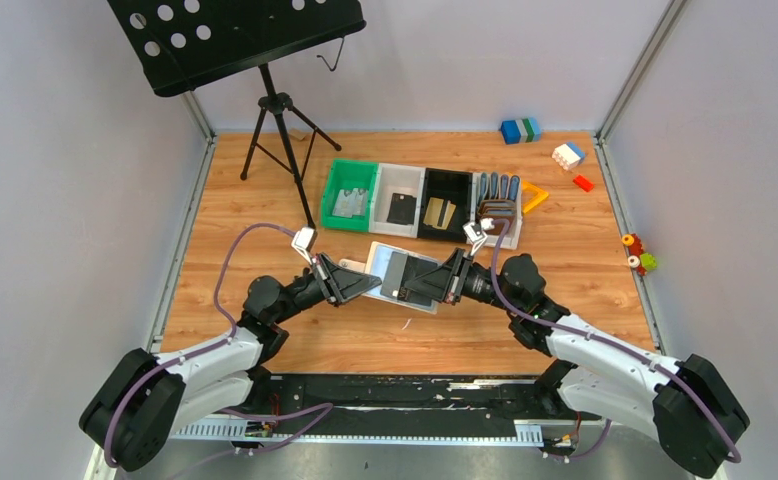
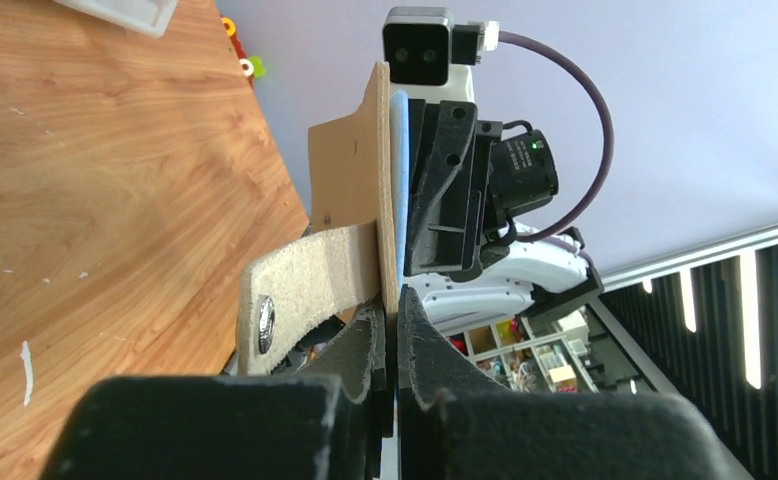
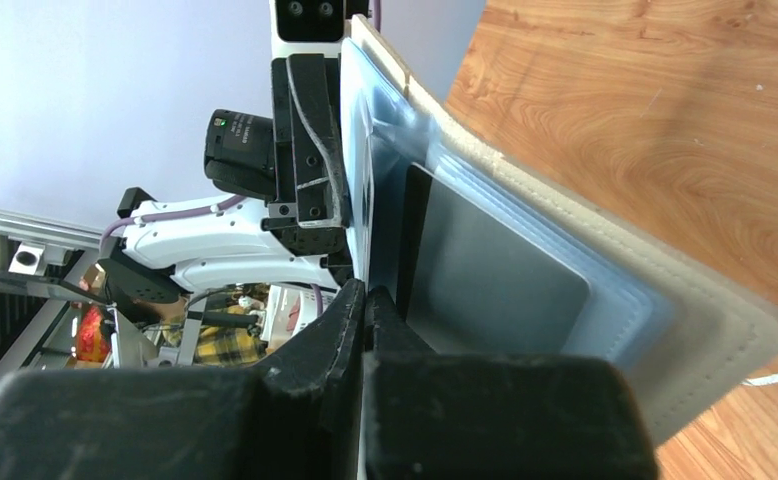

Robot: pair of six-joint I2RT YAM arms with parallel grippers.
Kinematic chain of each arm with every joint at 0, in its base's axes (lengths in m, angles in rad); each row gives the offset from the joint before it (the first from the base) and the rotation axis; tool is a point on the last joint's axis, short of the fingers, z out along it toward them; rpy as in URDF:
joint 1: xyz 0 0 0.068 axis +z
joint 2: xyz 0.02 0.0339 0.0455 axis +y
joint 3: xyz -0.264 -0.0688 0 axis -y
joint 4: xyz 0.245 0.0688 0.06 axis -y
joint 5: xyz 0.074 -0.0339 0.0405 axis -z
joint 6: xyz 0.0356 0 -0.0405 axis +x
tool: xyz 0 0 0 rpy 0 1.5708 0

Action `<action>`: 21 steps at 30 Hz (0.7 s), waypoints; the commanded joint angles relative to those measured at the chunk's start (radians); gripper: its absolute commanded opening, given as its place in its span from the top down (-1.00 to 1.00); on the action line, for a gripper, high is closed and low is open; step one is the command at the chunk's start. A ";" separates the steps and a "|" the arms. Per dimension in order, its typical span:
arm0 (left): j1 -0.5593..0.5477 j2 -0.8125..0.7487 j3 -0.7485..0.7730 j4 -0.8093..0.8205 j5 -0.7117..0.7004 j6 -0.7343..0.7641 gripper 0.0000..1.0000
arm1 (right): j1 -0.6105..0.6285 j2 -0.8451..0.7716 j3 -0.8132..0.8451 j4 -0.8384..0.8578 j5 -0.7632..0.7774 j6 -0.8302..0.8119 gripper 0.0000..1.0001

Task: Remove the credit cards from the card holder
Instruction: Remove the credit card from the card holder.

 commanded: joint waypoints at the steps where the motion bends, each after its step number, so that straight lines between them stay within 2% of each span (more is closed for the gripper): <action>1: 0.020 -0.045 -0.013 -0.015 -0.058 0.027 1.00 | -0.015 -0.030 0.020 -0.086 0.029 -0.039 1.00; 2: 0.024 -0.069 -0.008 -0.091 -0.067 0.058 1.00 | -0.020 -0.040 0.030 -0.134 0.048 -0.053 1.00; 6: 0.045 -0.175 0.067 -0.569 -0.144 0.277 1.00 | -0.032 -0.071 0.111 -0.398 0.161 -0.148 1.00; 9: 0.062 -0.217 0.101 -0.746 -0.190 0.387 1.00 | -0.042 -0.066 0.176 -0.514 0.208 -0.216 1.00; 14: 0.064 -0.184 0.120 -0.848 -0.205 0.498 1.00 | -0.049 0.037 0.311 -0.626 0.276 -0.309 1.00; 21: 0.064 -0.186 0.130 -0.943 -0.245 0.611 1.00 | -0.072 0.320 0.622 -0.776 0.356 -0.424 1.00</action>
